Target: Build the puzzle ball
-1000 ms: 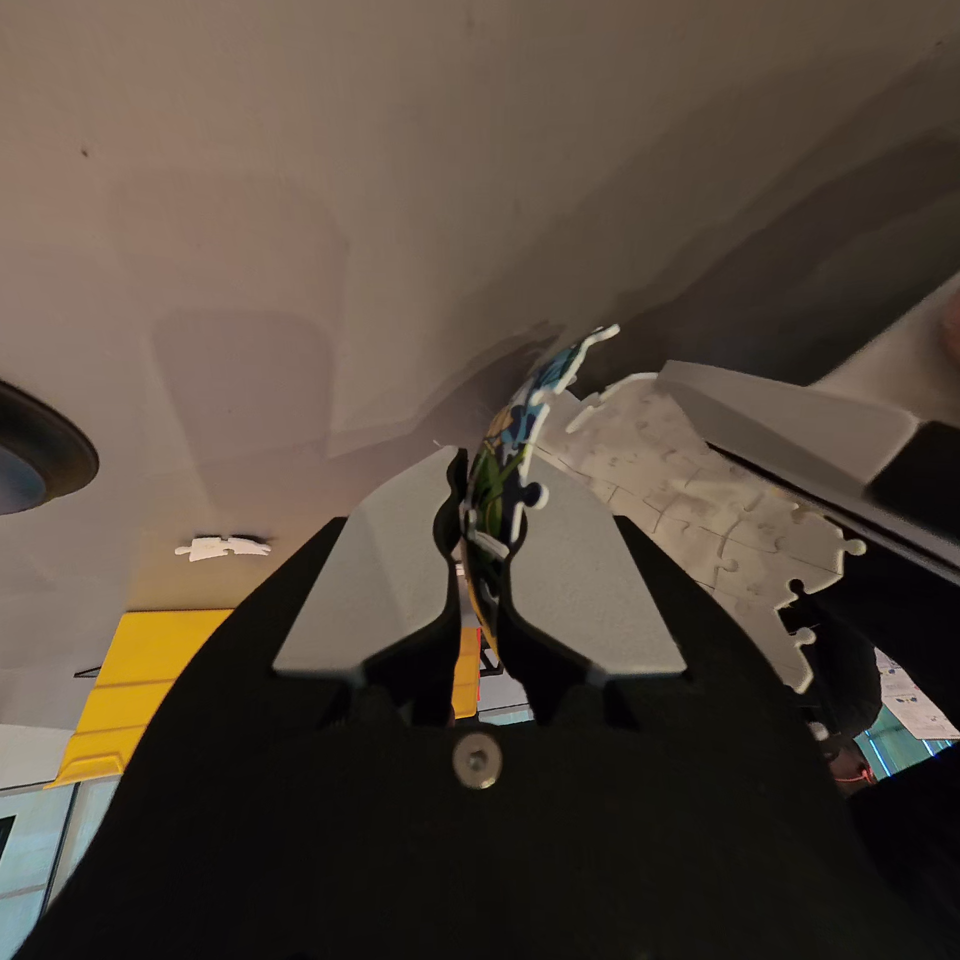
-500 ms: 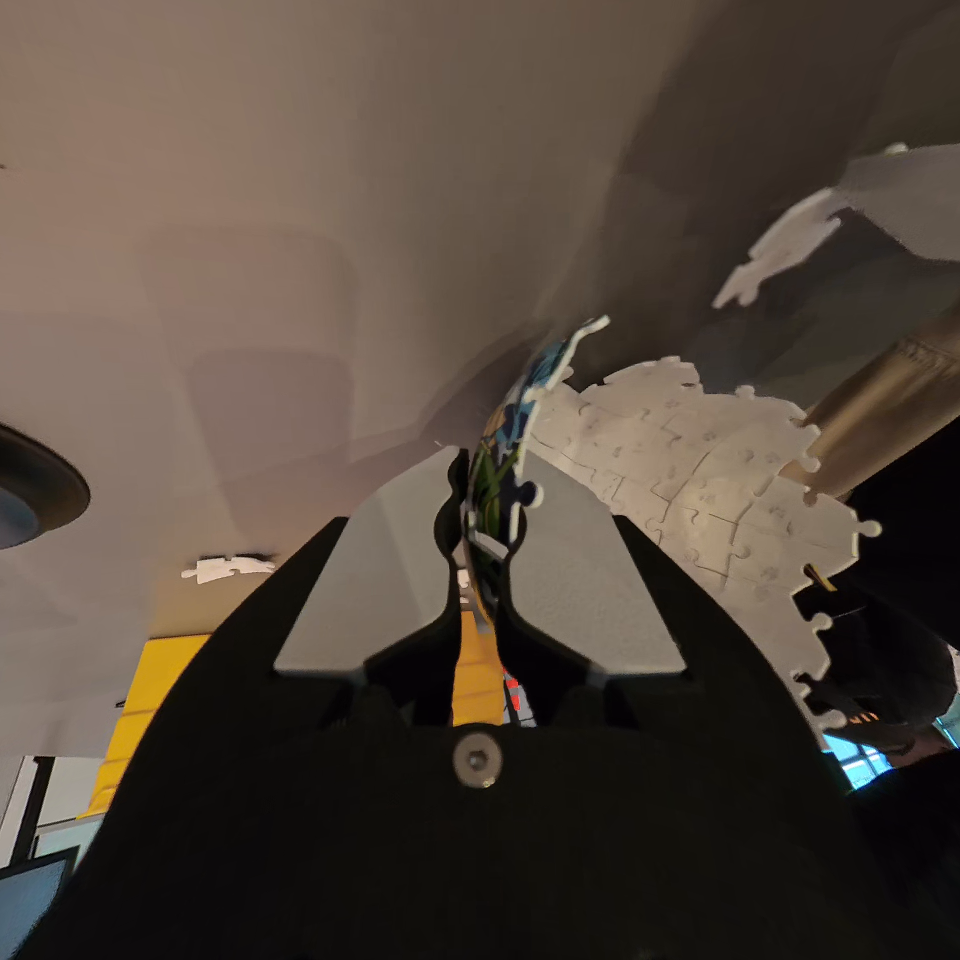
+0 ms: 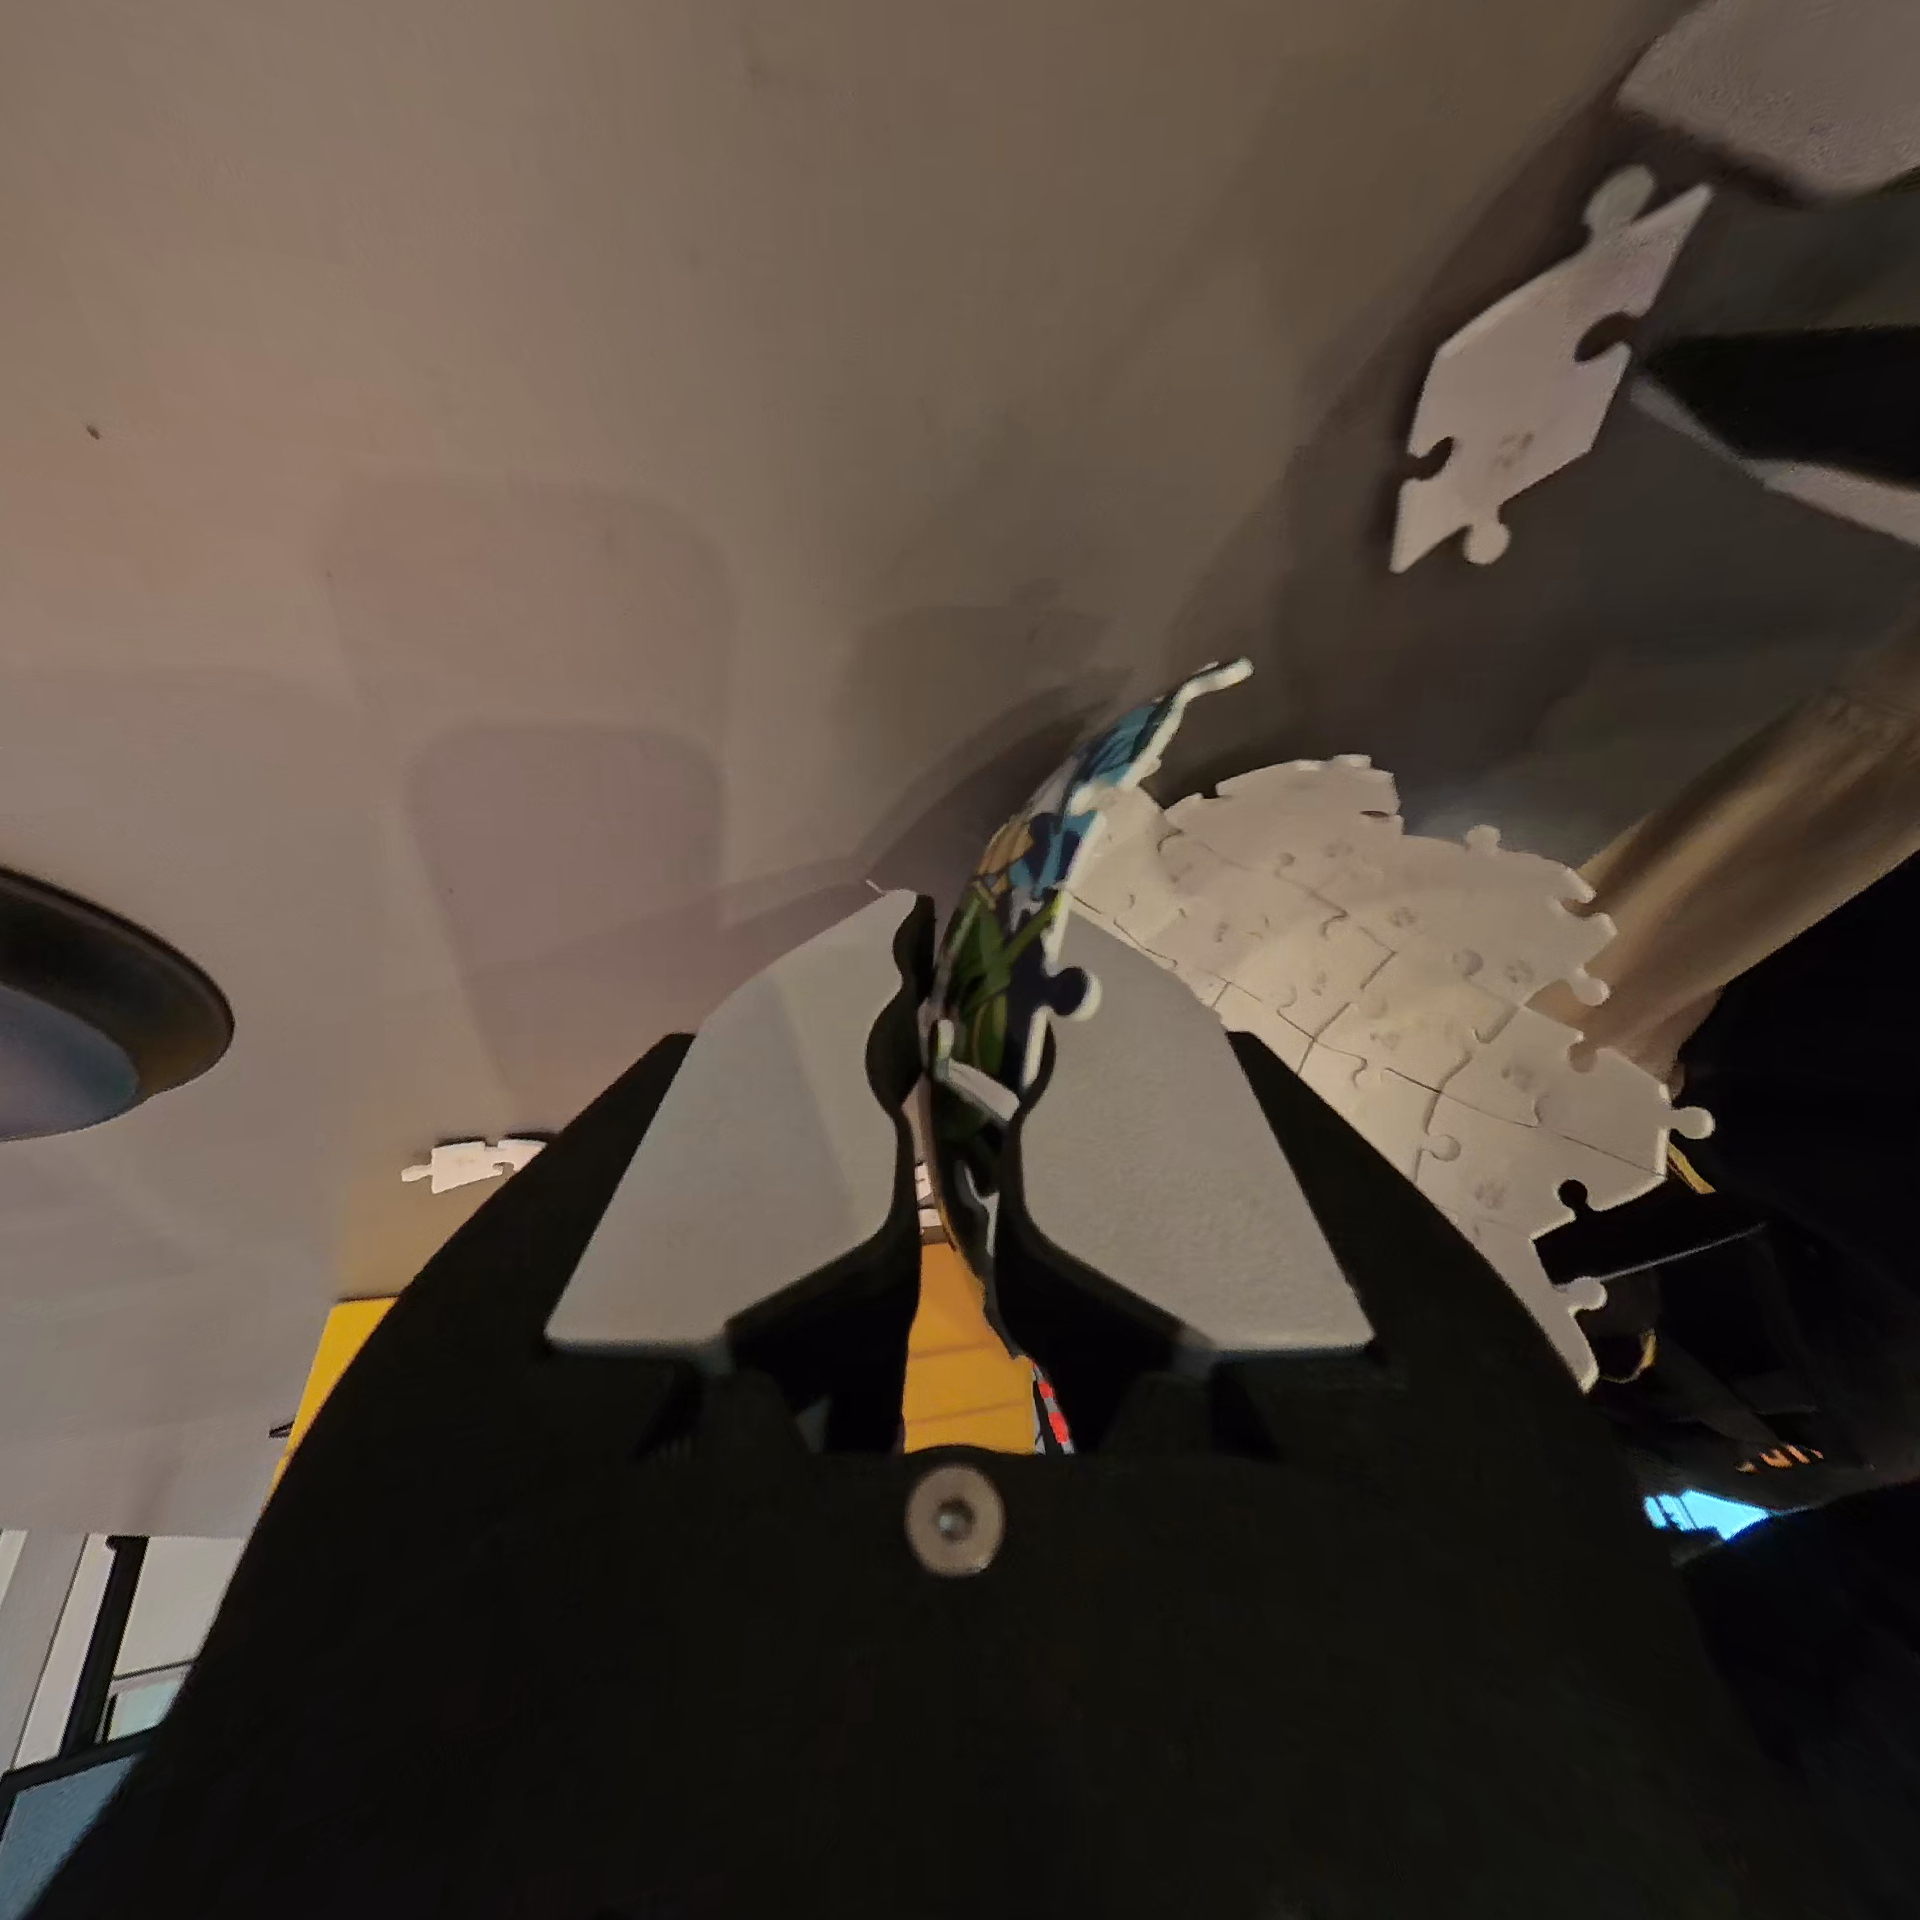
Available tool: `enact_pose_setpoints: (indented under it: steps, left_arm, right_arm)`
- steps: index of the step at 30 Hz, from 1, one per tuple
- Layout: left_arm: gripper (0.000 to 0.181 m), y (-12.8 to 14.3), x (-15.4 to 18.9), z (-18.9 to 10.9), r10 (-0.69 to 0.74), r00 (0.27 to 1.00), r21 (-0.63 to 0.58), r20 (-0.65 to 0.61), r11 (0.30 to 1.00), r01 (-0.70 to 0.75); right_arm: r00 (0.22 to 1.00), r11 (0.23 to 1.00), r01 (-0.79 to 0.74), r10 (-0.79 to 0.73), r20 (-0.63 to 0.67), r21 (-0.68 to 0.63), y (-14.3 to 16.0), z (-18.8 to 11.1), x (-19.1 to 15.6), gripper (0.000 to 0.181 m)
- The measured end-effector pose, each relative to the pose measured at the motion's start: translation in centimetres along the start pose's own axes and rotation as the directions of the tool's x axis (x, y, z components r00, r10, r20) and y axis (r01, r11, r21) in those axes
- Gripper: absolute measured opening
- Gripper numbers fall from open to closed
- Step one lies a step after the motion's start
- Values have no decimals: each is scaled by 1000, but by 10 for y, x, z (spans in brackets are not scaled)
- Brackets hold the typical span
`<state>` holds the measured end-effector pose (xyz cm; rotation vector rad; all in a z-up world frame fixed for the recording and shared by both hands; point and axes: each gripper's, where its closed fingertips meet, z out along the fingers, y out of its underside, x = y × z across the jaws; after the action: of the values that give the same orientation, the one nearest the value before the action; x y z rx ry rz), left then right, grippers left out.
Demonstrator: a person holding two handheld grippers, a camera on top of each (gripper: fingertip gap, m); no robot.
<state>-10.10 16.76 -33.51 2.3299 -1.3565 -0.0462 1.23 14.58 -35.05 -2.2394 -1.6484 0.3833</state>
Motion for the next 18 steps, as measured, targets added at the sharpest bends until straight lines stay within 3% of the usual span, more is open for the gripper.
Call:
enact_pose_setpoints:
  steps: [3, 7, 12, 18]
  left_arm:
    - [10, 1, 1, -1, 1, 1000, 6, 1, 1000, -1]
    - [9, 2, 1, 0, -3, 1000, 13, 2, 1000, 3]
    - [9, 4, 1, 0, -2, 1000, 18, -8, 1000, 3]
    - [9, 3, 1, 0, -4, 1000, 14, -7, 1000, 4]
  right_arm:
    - [998, 998, 57, -57, -5, 39, -12, 6, 5, 18]
    - [945, 948, 317, -315, -85, 19, -19, 6, 18, 13]
    - [945, 946, 324, -322, -56, 35, -20, -3, 22, 12]
    - [888, 889, 459, -458, 46, 0, -12, 1, 23, 11]
